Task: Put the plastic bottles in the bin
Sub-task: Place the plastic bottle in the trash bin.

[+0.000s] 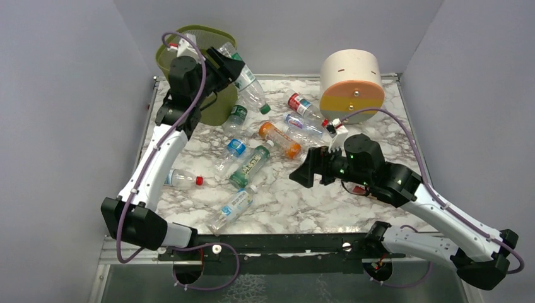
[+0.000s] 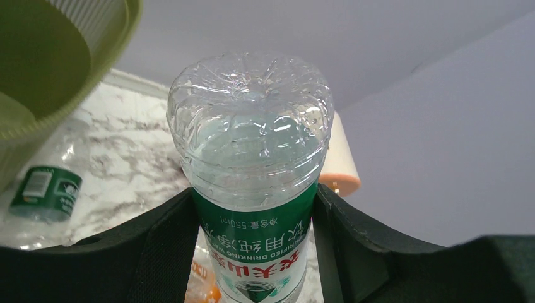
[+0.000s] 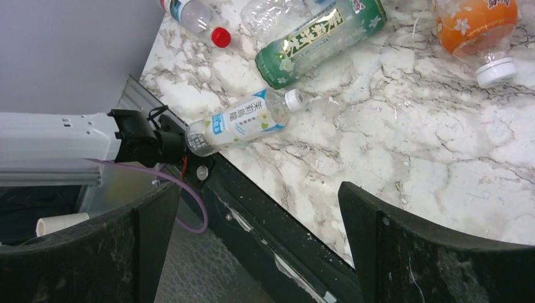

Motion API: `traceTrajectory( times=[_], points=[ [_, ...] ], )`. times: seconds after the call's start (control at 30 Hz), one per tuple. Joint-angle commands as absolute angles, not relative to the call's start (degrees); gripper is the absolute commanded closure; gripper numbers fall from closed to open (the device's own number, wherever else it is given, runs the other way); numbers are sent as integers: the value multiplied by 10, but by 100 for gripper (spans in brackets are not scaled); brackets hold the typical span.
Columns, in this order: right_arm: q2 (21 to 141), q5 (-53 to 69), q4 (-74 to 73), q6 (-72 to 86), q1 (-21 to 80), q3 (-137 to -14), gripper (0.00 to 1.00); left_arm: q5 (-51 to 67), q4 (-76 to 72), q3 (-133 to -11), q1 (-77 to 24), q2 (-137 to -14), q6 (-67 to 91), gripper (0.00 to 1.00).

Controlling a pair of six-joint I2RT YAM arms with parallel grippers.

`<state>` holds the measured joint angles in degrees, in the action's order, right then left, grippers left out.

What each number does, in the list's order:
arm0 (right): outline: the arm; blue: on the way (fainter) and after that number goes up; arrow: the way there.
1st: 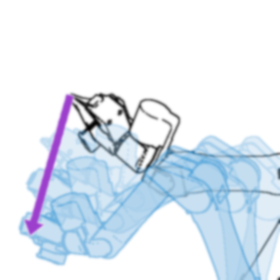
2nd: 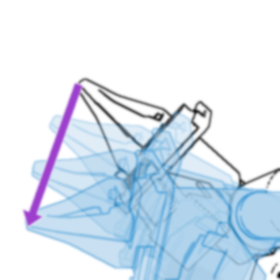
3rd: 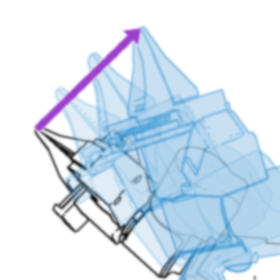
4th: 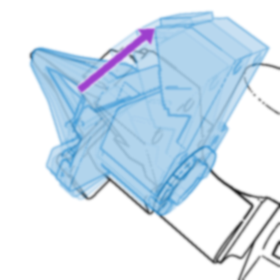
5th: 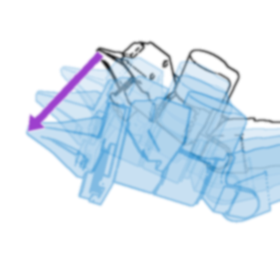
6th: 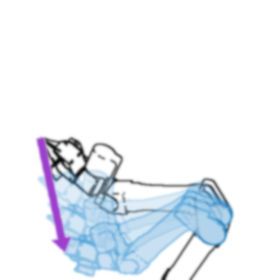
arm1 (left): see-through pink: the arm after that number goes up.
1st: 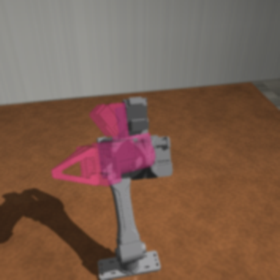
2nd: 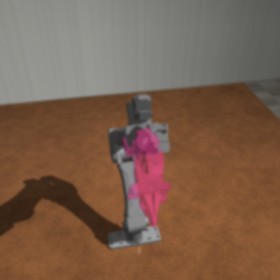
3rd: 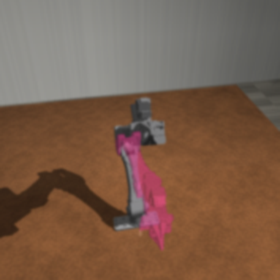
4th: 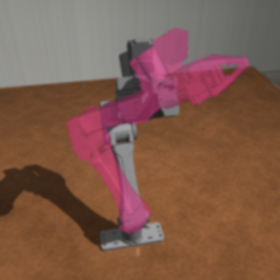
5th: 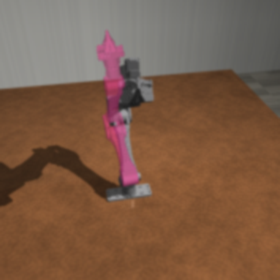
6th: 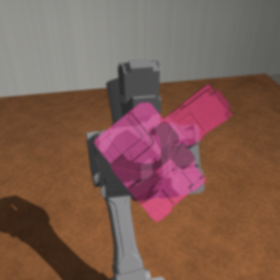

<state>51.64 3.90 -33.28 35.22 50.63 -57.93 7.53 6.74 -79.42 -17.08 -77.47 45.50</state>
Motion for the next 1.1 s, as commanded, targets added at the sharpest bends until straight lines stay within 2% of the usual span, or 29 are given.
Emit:
traceTrajectory(
  times=[0.0,0.2,0.43,0.83,1.07],
  points=[
    [498,32,-336,363,510,-562,0,103,71,-884,-133,-799,429,36],
    [484,32,-339,366,510,-550,0,107,66,-968,-86,-825,427,35],
    [477,33,-341,367,510,-545,0,81,51,-1011,-37,-840,412,35],
    [478,40,-335,370,510,-535,0,43,11,-995,56,-859,386,35],
    [493,45,-328,367,510,-536,1,36,4,-999,78,-888,371,35]
  ],
)
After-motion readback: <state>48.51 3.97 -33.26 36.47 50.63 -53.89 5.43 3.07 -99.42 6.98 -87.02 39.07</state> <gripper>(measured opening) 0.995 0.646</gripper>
